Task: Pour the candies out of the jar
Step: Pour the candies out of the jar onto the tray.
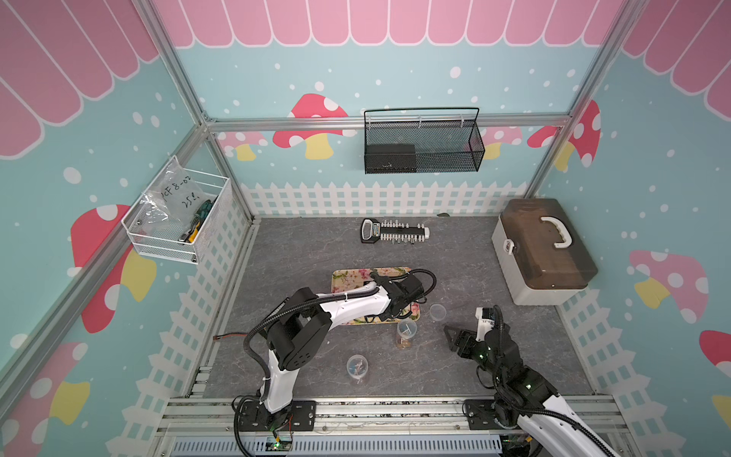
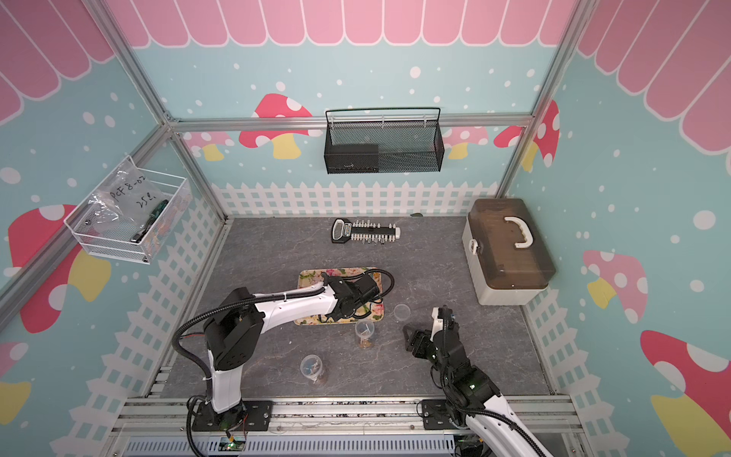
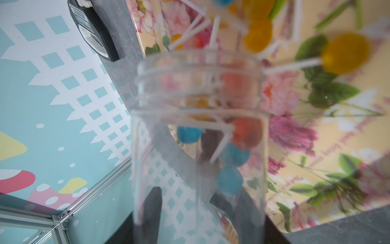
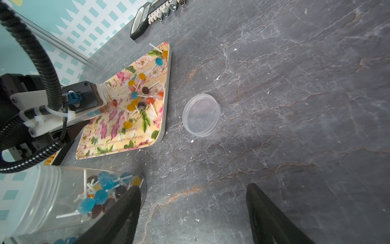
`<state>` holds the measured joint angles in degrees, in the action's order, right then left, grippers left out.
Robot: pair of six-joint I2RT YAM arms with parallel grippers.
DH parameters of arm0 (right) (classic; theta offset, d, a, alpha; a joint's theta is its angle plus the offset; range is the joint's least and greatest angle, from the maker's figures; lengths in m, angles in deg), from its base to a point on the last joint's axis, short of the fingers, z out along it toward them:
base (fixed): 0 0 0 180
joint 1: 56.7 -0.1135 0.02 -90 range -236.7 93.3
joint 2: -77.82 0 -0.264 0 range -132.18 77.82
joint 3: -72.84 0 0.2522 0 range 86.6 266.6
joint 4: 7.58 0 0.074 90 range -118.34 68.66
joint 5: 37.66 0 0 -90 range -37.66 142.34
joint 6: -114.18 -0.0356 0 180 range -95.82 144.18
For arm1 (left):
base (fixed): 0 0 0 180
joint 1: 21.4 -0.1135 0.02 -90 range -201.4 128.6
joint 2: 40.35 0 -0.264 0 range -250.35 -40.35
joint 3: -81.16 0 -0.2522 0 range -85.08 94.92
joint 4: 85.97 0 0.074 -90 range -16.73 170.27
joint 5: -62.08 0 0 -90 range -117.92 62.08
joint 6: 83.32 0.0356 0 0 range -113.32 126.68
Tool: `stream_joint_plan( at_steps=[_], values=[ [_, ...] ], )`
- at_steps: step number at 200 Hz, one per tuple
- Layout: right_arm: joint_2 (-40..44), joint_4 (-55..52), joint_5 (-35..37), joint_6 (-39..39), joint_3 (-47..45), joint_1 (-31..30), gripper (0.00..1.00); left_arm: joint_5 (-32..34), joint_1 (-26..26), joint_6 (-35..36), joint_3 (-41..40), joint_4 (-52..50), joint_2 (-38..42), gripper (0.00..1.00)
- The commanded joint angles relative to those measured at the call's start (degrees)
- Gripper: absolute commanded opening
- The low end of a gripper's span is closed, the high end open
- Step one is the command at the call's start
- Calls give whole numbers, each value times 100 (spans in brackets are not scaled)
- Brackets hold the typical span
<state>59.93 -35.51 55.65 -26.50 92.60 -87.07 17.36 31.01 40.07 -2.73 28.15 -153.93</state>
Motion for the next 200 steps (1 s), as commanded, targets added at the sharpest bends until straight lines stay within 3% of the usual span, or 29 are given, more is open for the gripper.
stream_joint_plan(
  at_steps=[1,131,200],
  values=[
    [58,-94,-6,-109,-68,23,77,-11,94,231,-136,-99,18,53],
    [302,-435,-17,-127,-99,24,77,100,99,360,-201,-97,-50,53],
    [365,-504,3,-184,-94,26,77,-46,86,-9,-135,-241,275,53]
  ],
)
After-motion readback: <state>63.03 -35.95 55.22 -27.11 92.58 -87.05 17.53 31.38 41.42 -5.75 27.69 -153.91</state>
